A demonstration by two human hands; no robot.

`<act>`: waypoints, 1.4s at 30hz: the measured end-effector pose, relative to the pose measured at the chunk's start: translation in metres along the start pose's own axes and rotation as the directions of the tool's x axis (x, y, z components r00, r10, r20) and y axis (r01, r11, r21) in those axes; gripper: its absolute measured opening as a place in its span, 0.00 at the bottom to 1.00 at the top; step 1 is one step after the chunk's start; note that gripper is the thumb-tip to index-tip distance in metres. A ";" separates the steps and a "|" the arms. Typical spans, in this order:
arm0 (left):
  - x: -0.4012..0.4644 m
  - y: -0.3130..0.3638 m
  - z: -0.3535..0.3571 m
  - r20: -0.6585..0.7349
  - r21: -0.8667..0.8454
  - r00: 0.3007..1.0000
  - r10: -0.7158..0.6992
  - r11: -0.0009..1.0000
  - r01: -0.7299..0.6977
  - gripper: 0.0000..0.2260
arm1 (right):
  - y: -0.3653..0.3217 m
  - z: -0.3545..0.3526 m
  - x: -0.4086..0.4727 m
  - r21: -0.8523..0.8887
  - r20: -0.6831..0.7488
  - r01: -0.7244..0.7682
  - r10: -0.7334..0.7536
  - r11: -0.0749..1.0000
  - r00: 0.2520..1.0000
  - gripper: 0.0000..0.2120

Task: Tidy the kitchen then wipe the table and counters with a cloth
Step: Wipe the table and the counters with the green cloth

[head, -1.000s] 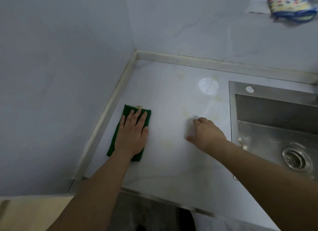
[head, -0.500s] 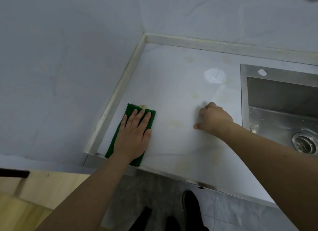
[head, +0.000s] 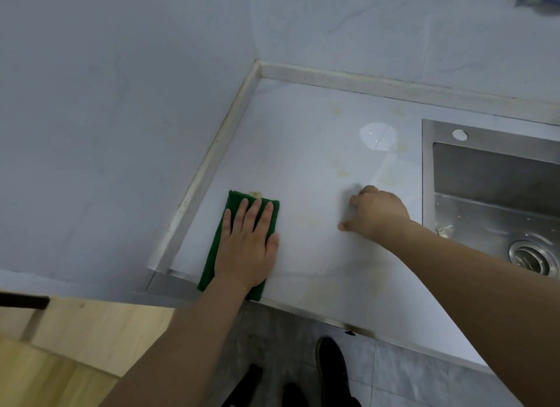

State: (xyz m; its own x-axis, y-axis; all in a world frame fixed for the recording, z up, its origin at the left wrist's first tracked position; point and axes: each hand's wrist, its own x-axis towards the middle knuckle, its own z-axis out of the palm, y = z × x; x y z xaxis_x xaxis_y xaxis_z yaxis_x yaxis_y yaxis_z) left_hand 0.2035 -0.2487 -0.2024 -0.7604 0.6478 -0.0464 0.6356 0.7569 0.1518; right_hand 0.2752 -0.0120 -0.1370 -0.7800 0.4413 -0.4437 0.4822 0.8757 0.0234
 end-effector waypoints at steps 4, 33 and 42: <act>0.010 0.003 -0.001 0.022 0.005 1.000 -0.010 1.000 0.010 0.30 | 0.006 -0.005 0.001 -0.084 -0.193 0.061 -0.077 0.995 0.978 0.10; 0.253 0.039 -0.003 -0.060 0.023 0.997 -0.042 0.999 0.043 0.29 | 0.069 -0.095 0.205 0.155 -0.063 0.040 -0.030 0.987 0.998 0.48; 0.331 0.043 -0.007 -0.044 0.030 0.999 -0.025 0.999 0.026 0.27 | 0.084 -0.112 0.246 0.118 0.063 0.015 -0.022 0.993 0.998 0.61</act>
State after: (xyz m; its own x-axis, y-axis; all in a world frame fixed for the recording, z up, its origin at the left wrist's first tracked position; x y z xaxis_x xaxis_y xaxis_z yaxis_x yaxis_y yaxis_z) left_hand -0.0217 -0.0021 -0.2039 -0.7809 0.6247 -0.0062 0.6195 0.7756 0.1211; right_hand 0.0795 0.1919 -0.1435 -0.7639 0.4087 -0.4995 0.5144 0.8529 -0.0887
